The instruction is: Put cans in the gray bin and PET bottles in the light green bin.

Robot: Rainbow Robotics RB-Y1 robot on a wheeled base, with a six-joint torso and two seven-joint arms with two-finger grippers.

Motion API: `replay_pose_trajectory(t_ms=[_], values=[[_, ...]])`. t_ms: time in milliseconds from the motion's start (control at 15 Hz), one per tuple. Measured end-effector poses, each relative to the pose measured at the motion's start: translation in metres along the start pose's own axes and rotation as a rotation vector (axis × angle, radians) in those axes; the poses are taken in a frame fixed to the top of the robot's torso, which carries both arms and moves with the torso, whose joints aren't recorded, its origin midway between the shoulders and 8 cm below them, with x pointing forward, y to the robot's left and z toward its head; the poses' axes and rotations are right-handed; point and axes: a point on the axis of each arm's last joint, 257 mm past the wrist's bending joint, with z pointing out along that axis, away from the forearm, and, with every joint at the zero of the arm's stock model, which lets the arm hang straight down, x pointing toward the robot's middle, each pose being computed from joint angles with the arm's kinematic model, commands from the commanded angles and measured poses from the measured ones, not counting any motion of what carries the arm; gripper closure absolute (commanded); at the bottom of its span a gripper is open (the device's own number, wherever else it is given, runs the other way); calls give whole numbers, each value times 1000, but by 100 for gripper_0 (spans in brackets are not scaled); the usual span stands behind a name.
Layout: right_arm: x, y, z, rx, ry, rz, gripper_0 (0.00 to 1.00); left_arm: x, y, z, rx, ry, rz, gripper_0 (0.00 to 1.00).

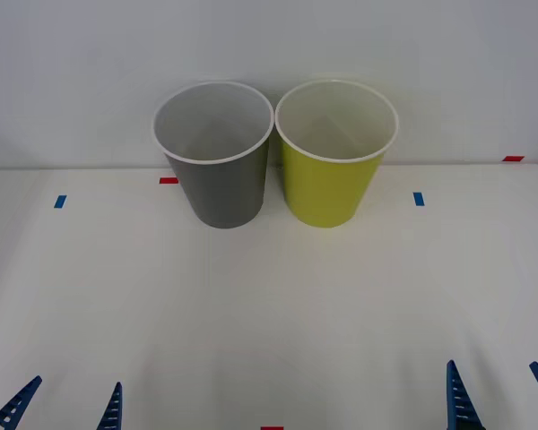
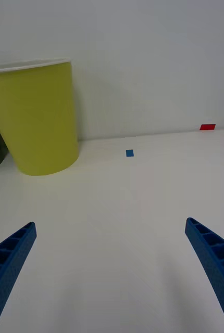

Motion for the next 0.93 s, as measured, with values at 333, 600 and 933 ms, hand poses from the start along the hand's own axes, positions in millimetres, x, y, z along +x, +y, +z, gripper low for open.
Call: replay_pose_trajectory(t_ms=[333, 600, 933], values=[[0, 0, 0, 0, 0, 0, 1, 0, 0, 0, 0, 0, 0, 0], [0, 0, 0, 0, 0, 0, 1, 0, 0, 0, 0, 0, 0, 0], [0, 0, 0, 0, 0, 0, 1, 0, 0, 0, 0, 0, 0, 0]])
